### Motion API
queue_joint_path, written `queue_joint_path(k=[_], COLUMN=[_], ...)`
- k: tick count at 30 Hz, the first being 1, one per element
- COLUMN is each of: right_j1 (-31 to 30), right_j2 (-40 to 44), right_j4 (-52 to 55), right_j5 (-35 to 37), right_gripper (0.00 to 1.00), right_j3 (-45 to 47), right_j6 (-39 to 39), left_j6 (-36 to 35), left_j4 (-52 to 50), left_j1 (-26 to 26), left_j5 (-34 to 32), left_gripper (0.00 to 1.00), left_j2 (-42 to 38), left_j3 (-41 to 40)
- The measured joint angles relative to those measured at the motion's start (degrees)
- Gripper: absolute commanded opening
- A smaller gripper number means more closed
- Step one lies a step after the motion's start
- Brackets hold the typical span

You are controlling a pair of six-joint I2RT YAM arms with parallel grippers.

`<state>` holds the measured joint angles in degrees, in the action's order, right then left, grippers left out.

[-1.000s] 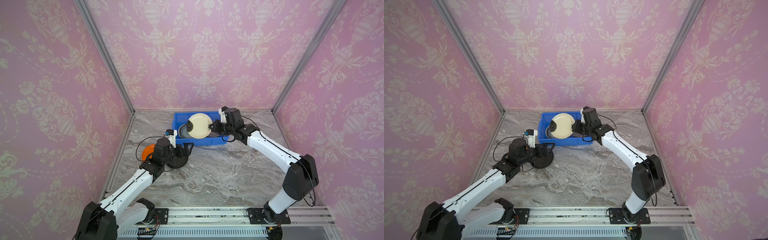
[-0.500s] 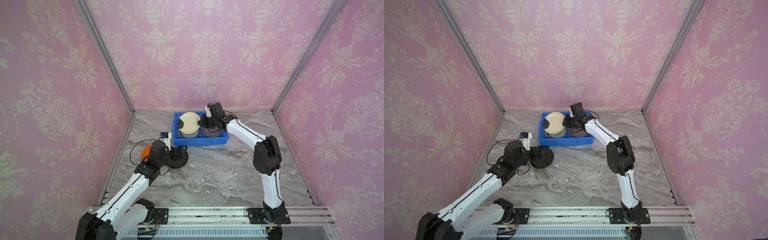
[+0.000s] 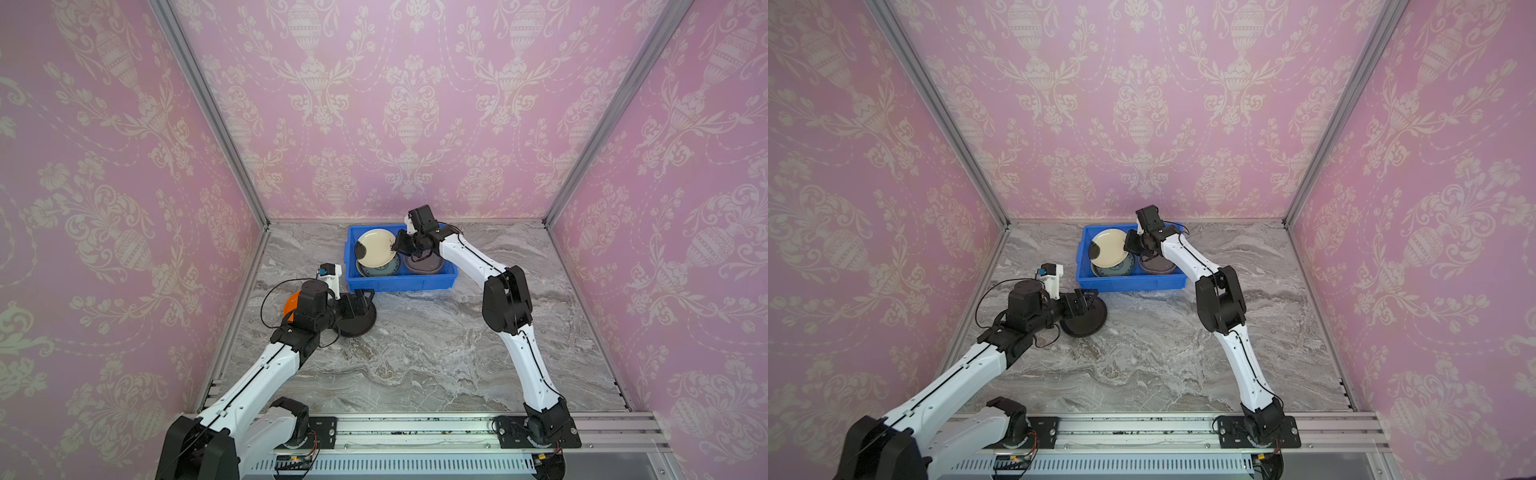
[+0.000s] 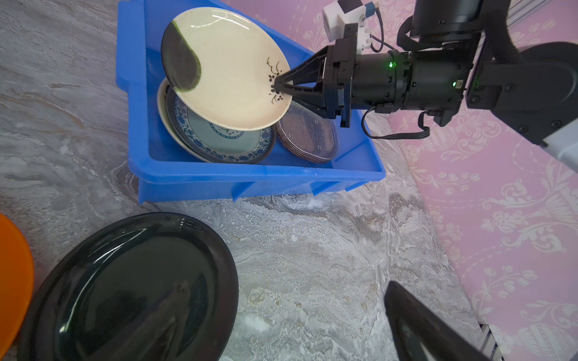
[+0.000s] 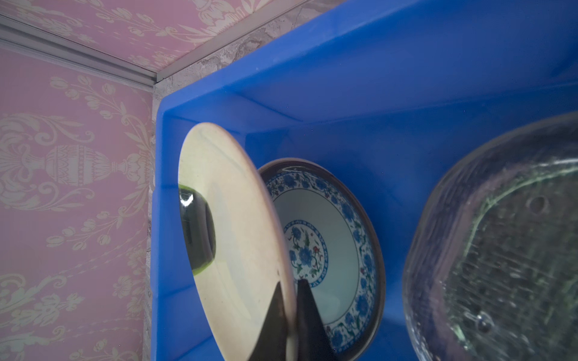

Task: Place the plates into the plastic bin on the countertop
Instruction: Place the plate in the plastic bin.

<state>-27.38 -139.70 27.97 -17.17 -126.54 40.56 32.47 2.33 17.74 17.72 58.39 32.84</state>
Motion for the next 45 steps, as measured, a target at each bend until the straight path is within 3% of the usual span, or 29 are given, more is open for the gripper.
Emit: queue_joint_path(k=[6, 13, 16, 20, 45], right_j1=[0.1, 0.3, 0.4, 0.4, 0.3], right_j2=[-1.6, -4.0, -4.3, -4.3, -2.4], right_j4=[1.6, 3.0, 3.6, 4.5, 5.4], right_j5=[0.0, -0.2, -0.2, 0.2, 3.2], right_gripper=[0.01, 0.29, 0.34, 0.47, 0.46], right_j3=[-0.3, -2.8, -3.2, -3.3, -0.2], right_j6=[0.0, 0.0, 0.1, -0.1, -3.3], left_j6=[0.1, 0.6, 0.6, 0.7, 2.1], left_j4=[1.3, 1.9, 2.5, 2.8, 5.0], left_j1=[0.0, 0.0, -0.1, -0.1, -0.1], left_j5=[0.6, 1.4, 1.5, 1.5, 2.9], left_gripper=[0.99, 0.99, 0.99, 0.99, 0.99], left_j2=[1.4, 2.3, 2.5, 2.5, 6.6], left_j3=[0.0, 0.0, 0.0, 0.0, 0.0])
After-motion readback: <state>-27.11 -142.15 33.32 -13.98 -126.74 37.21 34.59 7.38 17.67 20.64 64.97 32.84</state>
